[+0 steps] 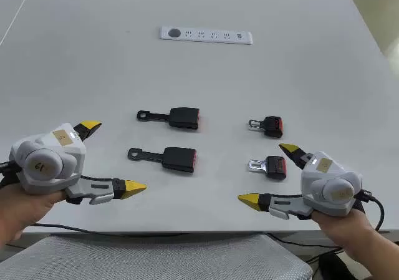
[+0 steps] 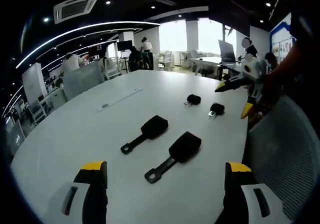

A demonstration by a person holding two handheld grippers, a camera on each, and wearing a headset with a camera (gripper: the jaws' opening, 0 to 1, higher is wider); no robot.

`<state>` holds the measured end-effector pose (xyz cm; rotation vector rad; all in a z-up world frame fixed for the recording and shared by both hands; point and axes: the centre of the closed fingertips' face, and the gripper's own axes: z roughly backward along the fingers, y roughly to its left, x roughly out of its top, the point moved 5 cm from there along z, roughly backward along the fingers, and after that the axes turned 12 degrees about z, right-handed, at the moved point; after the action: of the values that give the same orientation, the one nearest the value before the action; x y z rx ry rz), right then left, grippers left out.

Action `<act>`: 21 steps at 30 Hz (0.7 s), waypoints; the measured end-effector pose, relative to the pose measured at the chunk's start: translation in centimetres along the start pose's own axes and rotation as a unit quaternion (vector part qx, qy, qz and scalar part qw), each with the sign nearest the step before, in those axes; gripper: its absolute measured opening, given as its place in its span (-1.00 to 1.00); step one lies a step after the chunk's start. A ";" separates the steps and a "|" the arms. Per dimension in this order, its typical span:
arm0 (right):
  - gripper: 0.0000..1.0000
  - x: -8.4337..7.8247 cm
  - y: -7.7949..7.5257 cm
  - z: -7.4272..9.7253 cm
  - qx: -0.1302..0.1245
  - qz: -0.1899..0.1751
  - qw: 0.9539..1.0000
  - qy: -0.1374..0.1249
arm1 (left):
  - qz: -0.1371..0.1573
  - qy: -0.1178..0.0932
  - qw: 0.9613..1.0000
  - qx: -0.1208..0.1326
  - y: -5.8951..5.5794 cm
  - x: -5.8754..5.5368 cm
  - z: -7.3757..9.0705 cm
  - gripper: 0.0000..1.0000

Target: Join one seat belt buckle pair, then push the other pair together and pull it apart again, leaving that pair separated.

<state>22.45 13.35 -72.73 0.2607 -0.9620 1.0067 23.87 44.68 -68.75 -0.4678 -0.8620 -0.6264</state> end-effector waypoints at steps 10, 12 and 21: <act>0.87 -0.2 -0.1 0.0 -0.001 -0.003 1.000 0.002 | 0.000 0.000 1.000 0.001 0.1 0.2 -0.1 1.00; 0.87 -0.3 0.0 0.0 0.000 -0.004 1.000 0.001 | 0.000 0.001 1.000 0.001 0.1 0.1 -0.1 1.00; 0.87 -0.4 -0.1 0.1 0.000 -0.003 1.000 0.003 | 0.001 0.001 1.000 0.001 0.1 0.1 -0.1 1.00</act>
<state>22.41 12.97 -72.96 0.2609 -0.9547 1.0018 24.05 44.68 -68.77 -0.4650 -0.8597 -0.6245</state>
